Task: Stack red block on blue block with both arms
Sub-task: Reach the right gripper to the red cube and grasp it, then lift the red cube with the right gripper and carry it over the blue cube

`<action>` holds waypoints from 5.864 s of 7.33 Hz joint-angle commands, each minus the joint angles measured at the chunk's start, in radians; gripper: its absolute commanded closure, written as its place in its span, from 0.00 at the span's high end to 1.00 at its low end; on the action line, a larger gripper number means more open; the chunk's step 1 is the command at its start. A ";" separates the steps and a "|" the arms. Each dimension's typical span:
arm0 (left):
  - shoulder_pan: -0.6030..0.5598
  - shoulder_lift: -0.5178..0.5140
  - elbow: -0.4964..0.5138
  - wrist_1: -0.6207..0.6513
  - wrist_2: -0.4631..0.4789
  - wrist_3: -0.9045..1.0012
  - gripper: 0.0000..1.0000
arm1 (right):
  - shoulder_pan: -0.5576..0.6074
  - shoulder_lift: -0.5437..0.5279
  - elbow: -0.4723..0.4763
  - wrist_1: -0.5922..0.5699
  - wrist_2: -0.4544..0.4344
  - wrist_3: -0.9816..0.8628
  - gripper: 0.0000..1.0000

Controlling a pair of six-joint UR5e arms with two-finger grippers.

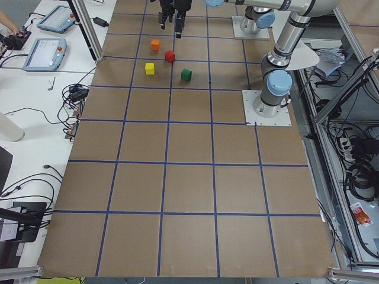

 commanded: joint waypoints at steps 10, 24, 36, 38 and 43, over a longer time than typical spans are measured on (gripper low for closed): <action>0.012 -0.024 0.023 -0.047 -0.001 -0.010 1.00 | 0.060 0.191 -0.005 -0.080 0.067 0.322 1.00; 0.011 -0.016 0.012 -0.047 0.003 -0.027 1.00 | 0.009 0.148 -0.202 0.226 0.058 0.110 0.00; 0.011 -0.016 0.008 -0.044 -0.003 -0.022 1.00 | -0.455 -0.128 0.038 0.348 -0.031 -1.055 0.00; 0.011 -0.016 0.008 -0.044 -0.003 -0.024 1.00 | -0.455 -0.130 0.124 0.229 -0.065 -1.130 0.00; 0.011 -0.016 0.009 -0.044 -0.003 -0.022 1.00 | -0.464 -0.124 0.273 0.057 -0.062 -1.190 0.00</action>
